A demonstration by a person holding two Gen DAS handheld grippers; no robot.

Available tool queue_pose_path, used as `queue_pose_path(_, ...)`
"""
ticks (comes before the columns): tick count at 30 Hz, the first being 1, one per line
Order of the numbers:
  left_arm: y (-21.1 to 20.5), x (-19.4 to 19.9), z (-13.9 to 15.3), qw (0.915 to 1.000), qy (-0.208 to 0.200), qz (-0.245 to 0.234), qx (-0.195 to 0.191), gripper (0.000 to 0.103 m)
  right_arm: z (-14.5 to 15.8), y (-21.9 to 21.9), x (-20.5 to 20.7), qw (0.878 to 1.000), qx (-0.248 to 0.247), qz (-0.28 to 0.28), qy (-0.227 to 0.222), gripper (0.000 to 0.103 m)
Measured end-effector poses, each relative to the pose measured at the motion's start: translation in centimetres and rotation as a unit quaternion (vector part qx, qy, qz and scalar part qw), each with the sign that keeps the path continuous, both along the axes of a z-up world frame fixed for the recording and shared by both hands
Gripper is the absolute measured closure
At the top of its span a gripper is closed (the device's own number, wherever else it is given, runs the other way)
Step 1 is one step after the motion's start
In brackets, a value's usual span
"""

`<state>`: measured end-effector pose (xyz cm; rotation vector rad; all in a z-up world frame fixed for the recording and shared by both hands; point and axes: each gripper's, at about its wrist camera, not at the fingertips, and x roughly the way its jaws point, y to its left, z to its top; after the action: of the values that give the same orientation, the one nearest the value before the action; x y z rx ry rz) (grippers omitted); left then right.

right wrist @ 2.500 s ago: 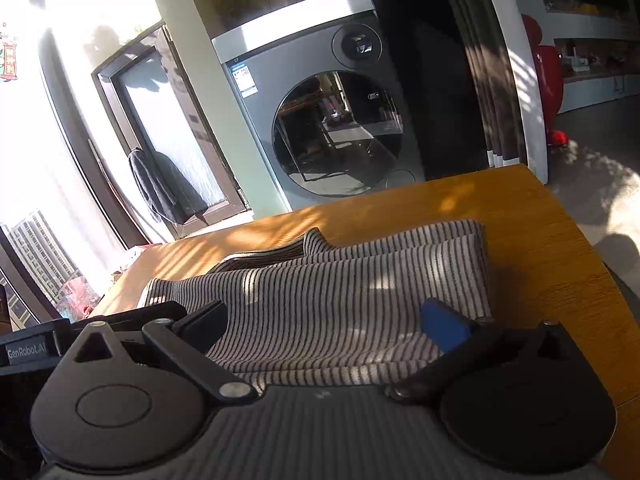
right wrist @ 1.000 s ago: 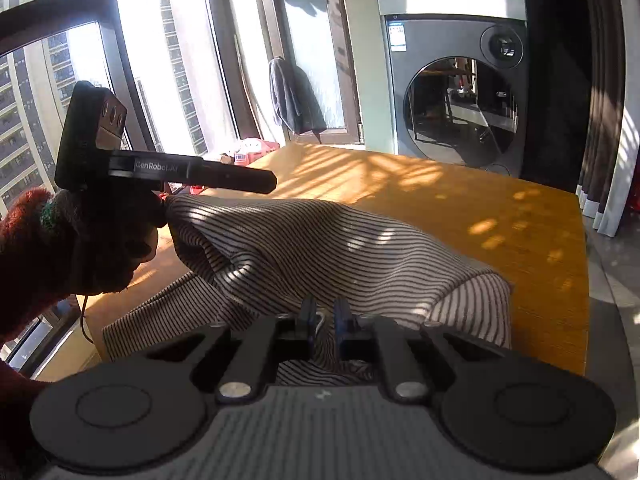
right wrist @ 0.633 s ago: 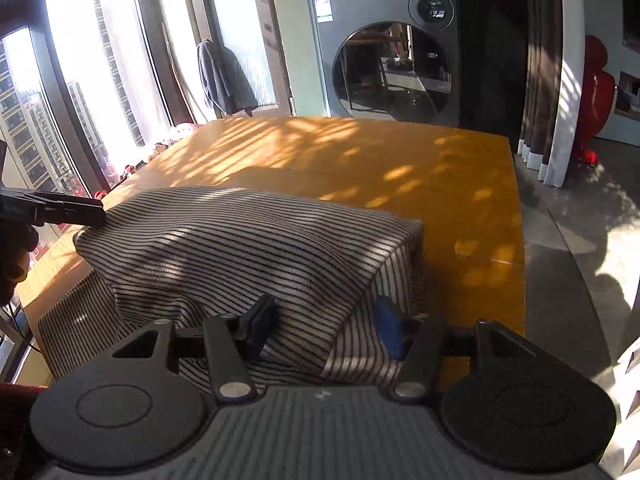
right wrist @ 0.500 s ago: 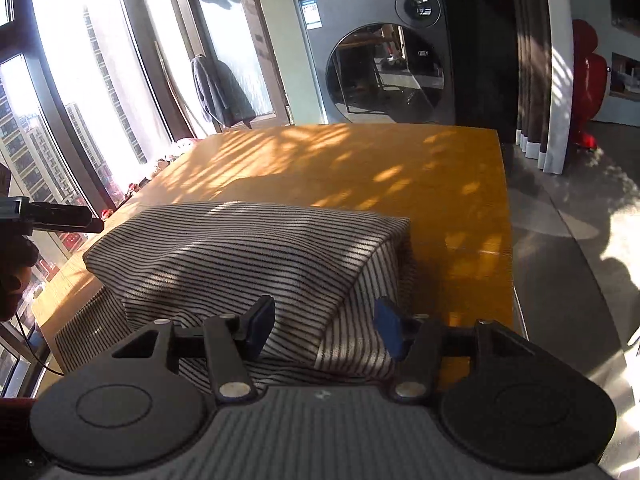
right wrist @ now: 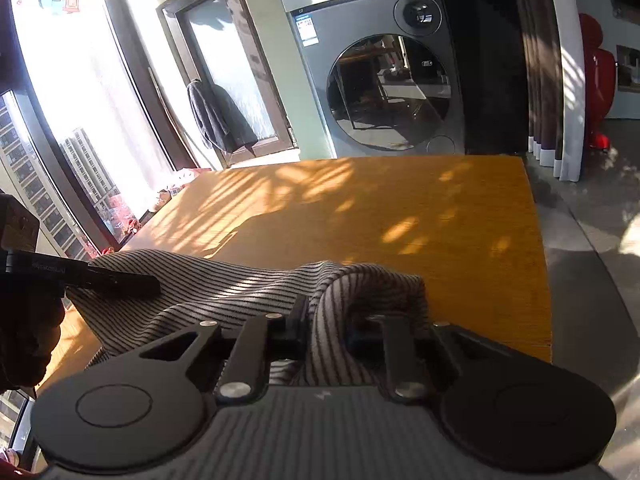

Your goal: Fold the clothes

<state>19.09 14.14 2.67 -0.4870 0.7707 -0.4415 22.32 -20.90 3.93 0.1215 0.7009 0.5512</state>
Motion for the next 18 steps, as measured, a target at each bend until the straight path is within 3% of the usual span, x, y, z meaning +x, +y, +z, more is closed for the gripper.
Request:
queue_pose_path(4,-0.1,2.0,1.5,0.9995,-0.031,0.002,0.006,0.068,2.6,-0.1,3.0,0.999,0.035,-0.025,-0.032,0.089)
queue_pose_path(9,0.2,2.1,1.8,0.9986,-0.047,0.011,0.019,0.066,4.0,-0.8,0.3,0.997,0.047,-0.012,-0.064,0.089)
queue_pose_path(15,1.1,-0.6,0.3,0.9979,-0.038,0.031,0.042,0.063,0.7,0.5,-0.5,0.999,0.005,-0.009,-0.047,0.089)
queue_pose_path(18,1.6,-1.9,-0.5,0.9972,-0.034,0.041,0.054,0.059,-2.1,0.5,-0.4,1.0,-0.022,-0.019,-0.012,0.086)
